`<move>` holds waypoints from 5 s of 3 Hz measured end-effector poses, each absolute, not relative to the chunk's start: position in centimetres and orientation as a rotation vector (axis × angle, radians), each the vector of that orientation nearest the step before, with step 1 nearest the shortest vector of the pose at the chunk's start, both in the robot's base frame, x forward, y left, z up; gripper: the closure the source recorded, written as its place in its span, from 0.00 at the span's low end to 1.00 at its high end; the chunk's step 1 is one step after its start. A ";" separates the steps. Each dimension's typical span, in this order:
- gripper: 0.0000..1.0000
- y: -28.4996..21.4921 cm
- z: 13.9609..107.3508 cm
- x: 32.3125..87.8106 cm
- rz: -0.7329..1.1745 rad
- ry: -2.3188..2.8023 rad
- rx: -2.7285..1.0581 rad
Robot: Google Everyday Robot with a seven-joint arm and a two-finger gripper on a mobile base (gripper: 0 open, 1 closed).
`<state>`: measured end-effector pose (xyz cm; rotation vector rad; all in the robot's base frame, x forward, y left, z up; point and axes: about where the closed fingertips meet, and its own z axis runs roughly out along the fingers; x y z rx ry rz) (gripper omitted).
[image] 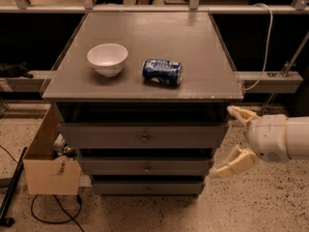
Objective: Open top drawer
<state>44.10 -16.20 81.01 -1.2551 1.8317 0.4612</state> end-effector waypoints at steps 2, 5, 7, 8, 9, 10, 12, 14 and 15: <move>0.00 -14.7 78.5 46.5 0.281 1.872 -1.299; 0.00 -16.1 77.8 44.9 0.062 1.886 -1.398; 0.00 -14.3 75.2 47.1 -0.008 1.899 -1.450; 0.00 -13.7 73.6 48.7 -0.028 1.914 -1.475; 0.00 -12.5 70.1 51.8 -0.022 1.946 -1.500; 0.00 -12.5 70.1 51.8 -0.022 1.946 -1.500; 0.00 -10.4 68.2 54.7 -0.025 1.927 -1.558; 0.00 -10.3 66.9 56.6 0.003 1.905 -1.525; 0.00 -9.1 65.1 59.0 0.011 1.880 -1.535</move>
Offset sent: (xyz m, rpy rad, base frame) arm 0.0386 0.0194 -0.0437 -0.1653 -0.0478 -0.0578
